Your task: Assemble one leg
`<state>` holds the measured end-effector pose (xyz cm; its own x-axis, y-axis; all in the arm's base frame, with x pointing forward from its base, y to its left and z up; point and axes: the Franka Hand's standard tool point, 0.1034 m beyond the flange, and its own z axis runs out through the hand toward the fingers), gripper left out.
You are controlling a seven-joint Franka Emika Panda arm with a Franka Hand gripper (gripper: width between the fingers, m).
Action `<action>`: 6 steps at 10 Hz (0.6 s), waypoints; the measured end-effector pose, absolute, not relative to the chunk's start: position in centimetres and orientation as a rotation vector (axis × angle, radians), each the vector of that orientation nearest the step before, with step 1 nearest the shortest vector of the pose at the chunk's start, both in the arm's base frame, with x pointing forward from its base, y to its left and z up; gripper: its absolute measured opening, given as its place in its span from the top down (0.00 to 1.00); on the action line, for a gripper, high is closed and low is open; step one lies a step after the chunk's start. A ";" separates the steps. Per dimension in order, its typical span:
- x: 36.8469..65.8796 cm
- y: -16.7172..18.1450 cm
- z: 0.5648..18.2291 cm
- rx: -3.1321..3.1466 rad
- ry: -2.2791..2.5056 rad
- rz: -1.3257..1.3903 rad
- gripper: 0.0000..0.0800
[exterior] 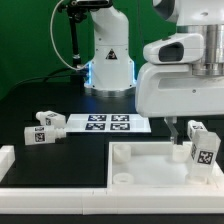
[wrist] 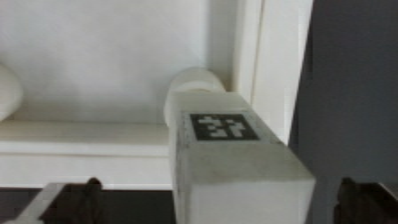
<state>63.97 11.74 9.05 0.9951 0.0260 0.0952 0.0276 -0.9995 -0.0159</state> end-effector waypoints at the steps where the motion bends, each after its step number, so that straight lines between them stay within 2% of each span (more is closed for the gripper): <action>1: 64.0 11.7 9.1 -3.121 -0.042 -0.149 0.19; 2: 64.0 11.7 9.1 -3.120 -0.028 -0.148 0.19; 3: 64.0 11.7 9.1 -3.120 -0.016 -0.148 0.34; 4: 64.0 11.7 9.1 -3.120 -0.016 -0.148 0.34; 5: 64.0 11.8 9.1 -3.118 0.022 -0.148 0.51; 6: 64.0 11.8 9.1 -3.108 0.172 -0.146 0.51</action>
Offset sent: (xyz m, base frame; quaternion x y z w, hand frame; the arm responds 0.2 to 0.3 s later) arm 0.0000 0.0000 0.0000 0.0000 0.0000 0.0000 1.0000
